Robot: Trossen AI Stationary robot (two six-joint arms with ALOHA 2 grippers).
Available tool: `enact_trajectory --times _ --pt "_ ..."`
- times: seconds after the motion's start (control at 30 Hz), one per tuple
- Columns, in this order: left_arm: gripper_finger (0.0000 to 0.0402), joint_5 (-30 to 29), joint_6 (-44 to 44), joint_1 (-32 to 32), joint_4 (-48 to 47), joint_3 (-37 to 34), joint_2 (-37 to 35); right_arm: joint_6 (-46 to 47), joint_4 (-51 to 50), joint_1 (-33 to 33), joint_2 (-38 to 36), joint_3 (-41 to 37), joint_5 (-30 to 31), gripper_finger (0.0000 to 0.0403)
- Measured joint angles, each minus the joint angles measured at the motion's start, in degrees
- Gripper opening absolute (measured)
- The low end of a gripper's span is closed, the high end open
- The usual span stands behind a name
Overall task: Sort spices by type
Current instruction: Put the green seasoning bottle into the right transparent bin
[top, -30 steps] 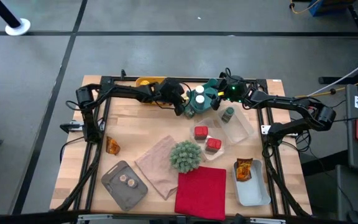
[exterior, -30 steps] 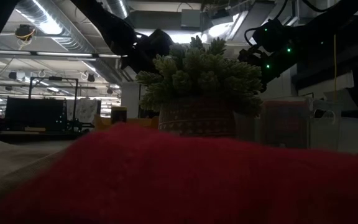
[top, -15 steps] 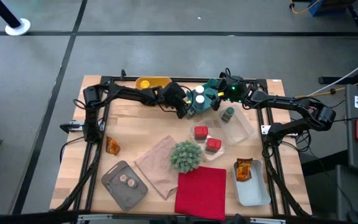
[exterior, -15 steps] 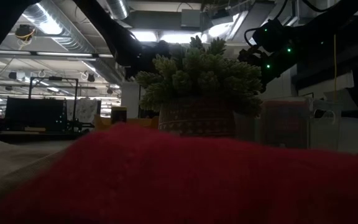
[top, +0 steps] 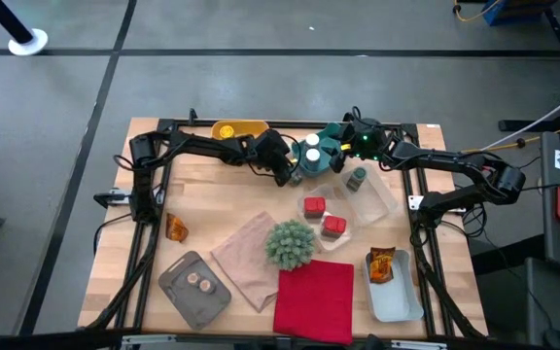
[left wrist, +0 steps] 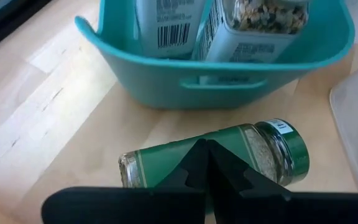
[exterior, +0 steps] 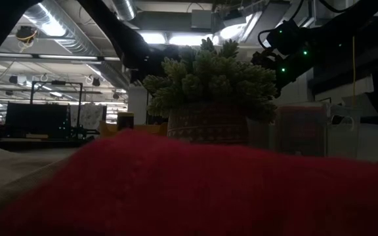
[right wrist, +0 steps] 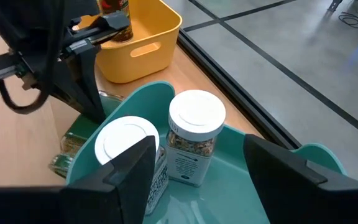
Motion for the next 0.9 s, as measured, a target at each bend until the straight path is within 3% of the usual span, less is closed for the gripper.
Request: enact_trajectory --times 0.6,0.9 --pt "0.0001 -0.10 -2.92 -2.03 -13.72 -0.12 -4.33 0.00 -0.07 -0.04 0.00 0.00 -0.03 0.0245" --pt "0.0001 -0.45 -3.38 -3.12 -15.75 -0.24 -5.53 0.00 -0.05 -0.04 0.00 0.00 -1.09 0.0245"
